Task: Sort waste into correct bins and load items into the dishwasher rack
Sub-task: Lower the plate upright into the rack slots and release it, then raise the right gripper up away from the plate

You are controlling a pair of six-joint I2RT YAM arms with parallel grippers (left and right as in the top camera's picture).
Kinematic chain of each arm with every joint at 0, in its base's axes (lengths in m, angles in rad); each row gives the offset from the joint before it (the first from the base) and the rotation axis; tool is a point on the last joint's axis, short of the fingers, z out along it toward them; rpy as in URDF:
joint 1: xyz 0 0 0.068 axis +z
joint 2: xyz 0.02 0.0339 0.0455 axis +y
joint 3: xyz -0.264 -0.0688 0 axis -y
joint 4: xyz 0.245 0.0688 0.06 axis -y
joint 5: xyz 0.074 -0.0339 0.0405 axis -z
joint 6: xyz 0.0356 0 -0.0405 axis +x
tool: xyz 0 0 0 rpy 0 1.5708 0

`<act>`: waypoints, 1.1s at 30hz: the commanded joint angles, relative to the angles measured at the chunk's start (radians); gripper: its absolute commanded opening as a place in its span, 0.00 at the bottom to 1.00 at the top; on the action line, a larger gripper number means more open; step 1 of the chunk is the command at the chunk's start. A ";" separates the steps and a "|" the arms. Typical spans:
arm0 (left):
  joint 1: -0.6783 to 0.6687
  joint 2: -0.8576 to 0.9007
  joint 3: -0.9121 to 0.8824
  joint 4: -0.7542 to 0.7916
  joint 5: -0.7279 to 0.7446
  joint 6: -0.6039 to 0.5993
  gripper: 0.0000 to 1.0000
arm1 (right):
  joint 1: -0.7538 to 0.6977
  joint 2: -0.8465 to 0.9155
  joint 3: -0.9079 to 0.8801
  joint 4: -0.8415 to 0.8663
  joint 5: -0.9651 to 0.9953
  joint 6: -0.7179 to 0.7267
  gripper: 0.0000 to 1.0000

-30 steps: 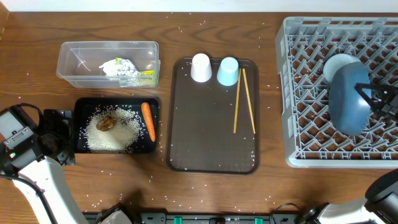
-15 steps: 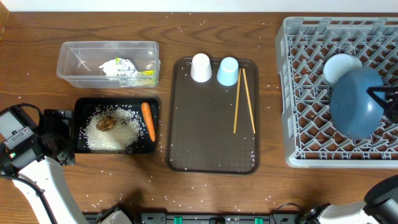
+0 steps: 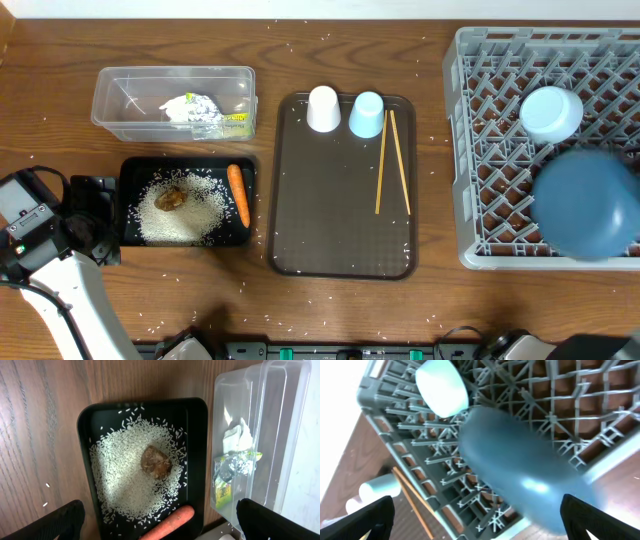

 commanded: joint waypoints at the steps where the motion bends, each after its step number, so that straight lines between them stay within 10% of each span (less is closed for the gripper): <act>1: 0.003 -0.002 0.002 -0.003 -0.009 0.016 0.98 | 0.055 -0.021 0.013 -0.001 0.095 0.069 0.99; 23: 0.003 -0.002 0.002 -0.003 -0.009 0.016 0.98 | 0.310 0.042 -0.022 -0.014 0.002 -0.023 0.99; 33: 0.003 -0.002 0.002 -0.004 -0.009 0.016 0.98 | 0.757 0.054 -0.104 0.291 -0.153 -0.100 0.99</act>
